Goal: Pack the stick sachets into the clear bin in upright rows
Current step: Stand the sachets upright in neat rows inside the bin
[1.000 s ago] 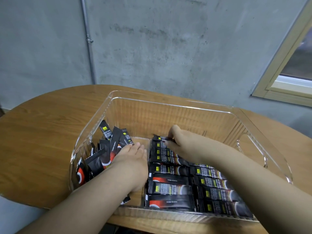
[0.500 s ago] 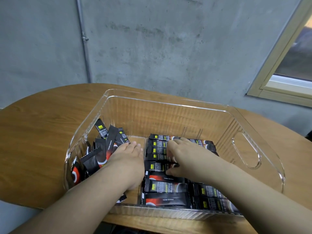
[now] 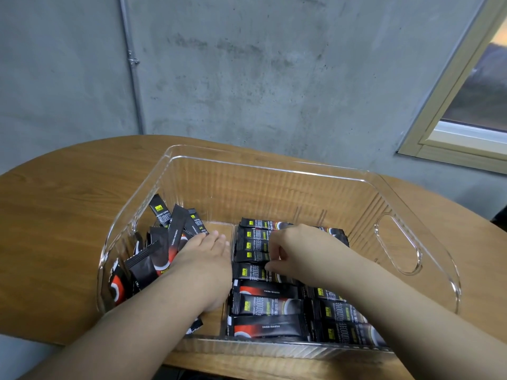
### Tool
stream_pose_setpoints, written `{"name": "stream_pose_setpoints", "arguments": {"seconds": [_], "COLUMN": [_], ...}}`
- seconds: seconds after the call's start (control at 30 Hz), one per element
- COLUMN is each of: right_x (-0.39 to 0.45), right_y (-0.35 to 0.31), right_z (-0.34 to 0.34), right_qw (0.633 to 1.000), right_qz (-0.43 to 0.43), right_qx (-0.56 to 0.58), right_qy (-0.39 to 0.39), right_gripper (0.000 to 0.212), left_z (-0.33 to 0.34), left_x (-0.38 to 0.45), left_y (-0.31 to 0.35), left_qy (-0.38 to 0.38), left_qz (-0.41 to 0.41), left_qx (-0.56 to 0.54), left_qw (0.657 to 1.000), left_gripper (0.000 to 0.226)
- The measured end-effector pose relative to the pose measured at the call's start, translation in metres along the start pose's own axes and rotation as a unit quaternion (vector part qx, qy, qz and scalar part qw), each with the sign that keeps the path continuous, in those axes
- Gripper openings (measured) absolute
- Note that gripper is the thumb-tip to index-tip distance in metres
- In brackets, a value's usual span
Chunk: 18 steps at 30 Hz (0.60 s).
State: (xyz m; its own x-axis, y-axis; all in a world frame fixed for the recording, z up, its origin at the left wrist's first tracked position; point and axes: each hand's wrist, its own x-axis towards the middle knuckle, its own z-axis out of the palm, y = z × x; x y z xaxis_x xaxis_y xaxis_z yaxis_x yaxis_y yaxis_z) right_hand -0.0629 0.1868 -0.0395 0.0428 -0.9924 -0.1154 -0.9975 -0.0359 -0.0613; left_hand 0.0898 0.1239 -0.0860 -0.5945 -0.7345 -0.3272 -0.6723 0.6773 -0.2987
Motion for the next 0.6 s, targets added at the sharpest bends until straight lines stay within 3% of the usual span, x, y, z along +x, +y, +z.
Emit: {"name": "stream_pose_setpoints", "arguments": {"seconds": [0.6], "right_x": [0.021], "right_y": [-0.005], "right_z": [-0.008], "right_qw": [0.999], "right_qz": [-0.011], "right_qx": [0.048], "right_qy": [0.003], "right_gripper": [0.010], "left_z": [0.001], "left_x": [-0.001], "left_y": [0.000], "left_qy": [0.010], "left_qz": [0.009], "left_qx": [0.000], "left_qw": [1.000], "left_gripper": [0.064]}}
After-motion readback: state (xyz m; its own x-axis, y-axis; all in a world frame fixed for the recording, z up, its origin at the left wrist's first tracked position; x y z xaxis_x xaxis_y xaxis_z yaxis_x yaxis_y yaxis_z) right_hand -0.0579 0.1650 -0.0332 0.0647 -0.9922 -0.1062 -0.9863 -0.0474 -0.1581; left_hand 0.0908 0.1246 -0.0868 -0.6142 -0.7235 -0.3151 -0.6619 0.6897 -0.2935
